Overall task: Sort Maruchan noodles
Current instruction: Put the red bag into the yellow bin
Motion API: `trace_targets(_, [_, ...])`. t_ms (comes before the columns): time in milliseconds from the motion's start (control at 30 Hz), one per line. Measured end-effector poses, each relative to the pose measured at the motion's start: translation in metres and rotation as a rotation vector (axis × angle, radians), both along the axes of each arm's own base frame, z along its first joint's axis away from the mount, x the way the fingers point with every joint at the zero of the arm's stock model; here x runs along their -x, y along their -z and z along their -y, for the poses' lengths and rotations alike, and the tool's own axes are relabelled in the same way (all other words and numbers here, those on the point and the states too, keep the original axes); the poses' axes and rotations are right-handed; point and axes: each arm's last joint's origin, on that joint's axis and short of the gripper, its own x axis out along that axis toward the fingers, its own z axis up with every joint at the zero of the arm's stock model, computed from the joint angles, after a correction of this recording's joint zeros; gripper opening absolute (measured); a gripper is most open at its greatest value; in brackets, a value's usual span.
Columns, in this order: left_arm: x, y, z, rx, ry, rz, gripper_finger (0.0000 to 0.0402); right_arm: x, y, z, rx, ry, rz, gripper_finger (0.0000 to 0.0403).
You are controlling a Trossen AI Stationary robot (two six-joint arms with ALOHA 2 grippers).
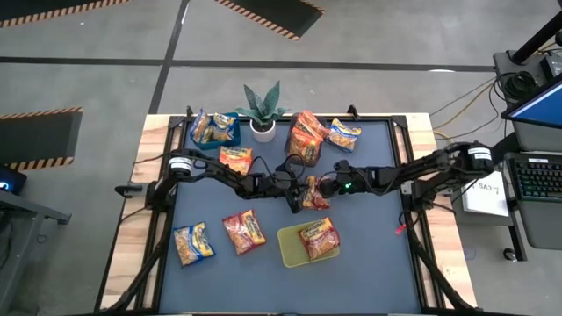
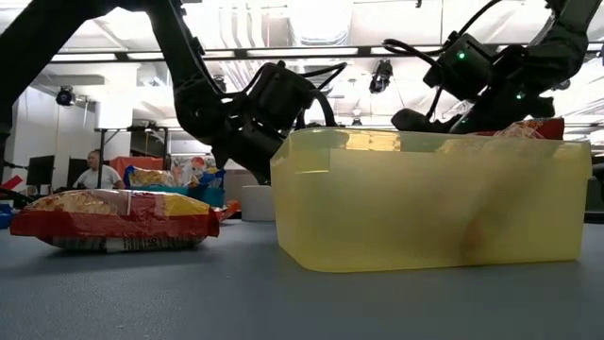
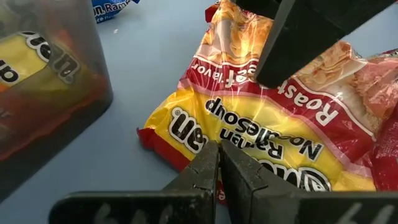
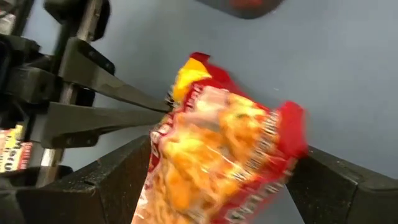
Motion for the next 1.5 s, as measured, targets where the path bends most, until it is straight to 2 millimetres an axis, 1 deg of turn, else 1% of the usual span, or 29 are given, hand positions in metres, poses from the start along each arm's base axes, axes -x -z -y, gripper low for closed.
trace_targets(167, [0.000,0.000,0.000,0.000,0.000,0.001,0.0000,-0.005,0.006,0.000,-0.011,-0.014,0.017,0.0325])
trace_targets(233, [0.000,0.000,0.000,0.000,0.000,0.002,0.0000,-0.006,0.008,0.000,-0.015,-0.013,0.015,0.0317])
trace_targets(367, [0.000,0.000,0.000,0.000,0.000,0.002,0.0000,-0.007,0.010,0.000,-0.011,-0.014,0.015,0.0275])
trace_targets(533, [0.000,-0.001,0.000,0.000,0.000,0.005,0.0000,-0.008,0.009,0.000,-0.002,-0.028,0.025,0.0220])
trace_targets(633, [0.001,-0.003,0.000,-0.002,0.002,0.003,0.0000,-0.008,0.008,0.000,0.007,-0.036,0.031,0.0197])
trace_targets(733, [0.002,-0.009,0.000,-0.004,0.002,0.001,0.0000,-0.008,0.007,0.000,0.022,-0.044,0.034,0.0184])
trace_targets(967, [0.009,-0.036,0.001,-0.029,0.014,0.026,0.0000,-0.008,0.004,0.000,0.042,-0.050,0.041,0.0176])
trace_targets(1200, [0.025,-0.074,0.003,-0.034,0.020,0.039,0.0000,-0.008,0.002,0.001,0.067,-0.039,0.052,0.0176])
trace_targets(1367, [0.040,-0.102,0.016,-0.055,0.060,0.084,0.0000,-0.009,0.002,0.001,0.077,-0.046,0.058,0.0176])
trace_targets(1500, [0.058,-0.123,0.031,-0.066,0.102,0.137,0.0000,-0.011,-0.002,0.001,0.092,-0.052,0.098,0.0175])
